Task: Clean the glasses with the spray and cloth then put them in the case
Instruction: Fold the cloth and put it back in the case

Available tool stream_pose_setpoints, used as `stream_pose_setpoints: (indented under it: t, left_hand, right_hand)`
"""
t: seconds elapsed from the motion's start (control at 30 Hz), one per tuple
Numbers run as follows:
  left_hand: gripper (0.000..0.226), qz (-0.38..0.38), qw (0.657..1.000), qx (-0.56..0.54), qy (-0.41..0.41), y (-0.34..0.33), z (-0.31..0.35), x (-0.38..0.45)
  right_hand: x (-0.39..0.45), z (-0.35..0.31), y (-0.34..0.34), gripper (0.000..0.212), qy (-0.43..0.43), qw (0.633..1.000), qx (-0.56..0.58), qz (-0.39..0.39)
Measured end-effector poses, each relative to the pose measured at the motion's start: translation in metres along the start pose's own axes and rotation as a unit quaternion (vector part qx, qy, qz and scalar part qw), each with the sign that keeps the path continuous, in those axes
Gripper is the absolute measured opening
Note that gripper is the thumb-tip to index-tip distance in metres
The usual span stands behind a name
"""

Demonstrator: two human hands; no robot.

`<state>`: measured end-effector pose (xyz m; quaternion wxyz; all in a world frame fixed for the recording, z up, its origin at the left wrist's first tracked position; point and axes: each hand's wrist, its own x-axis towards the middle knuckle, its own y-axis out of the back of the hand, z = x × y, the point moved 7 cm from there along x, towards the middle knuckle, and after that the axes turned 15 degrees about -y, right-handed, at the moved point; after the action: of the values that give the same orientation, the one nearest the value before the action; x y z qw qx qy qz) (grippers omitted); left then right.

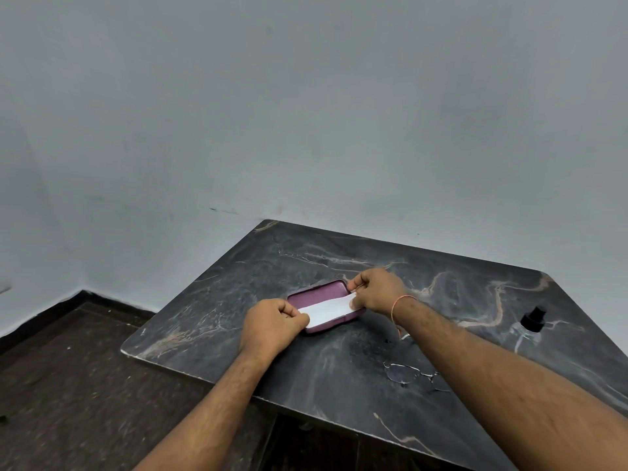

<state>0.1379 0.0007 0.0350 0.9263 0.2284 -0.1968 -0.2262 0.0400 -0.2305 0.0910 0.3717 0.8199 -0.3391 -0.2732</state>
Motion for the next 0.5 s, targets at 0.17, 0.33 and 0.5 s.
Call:
stream_pose_setpoints:
  t: [0.17, 0.33, 0.5]
  left_hand:
    - [0.009, -0.032, 0.999, 0.018, 0.003, 0.0, 0.001, 0.002]
    - [0.008, -0.043, 0.999, 0.026, 0.001, -0.003, 0.002, 0.002]
    - [0.015, -0.027, 0.999, 0.021, 0.009, -0.002, 0.001, 0.001]
  right_hand:
    - [-0.003, -0.005, 0.0, 0.036, 0.0, 0.997, -0.075, 0.001]
    - [-0.005, -0.016, -0.001, 0.039, 0.031, 0.987, -0.159, 0.0]
    - [-0.003, -0.02, -0.003, 0.041, 0.056, 0.979, -0.197, -0.004]
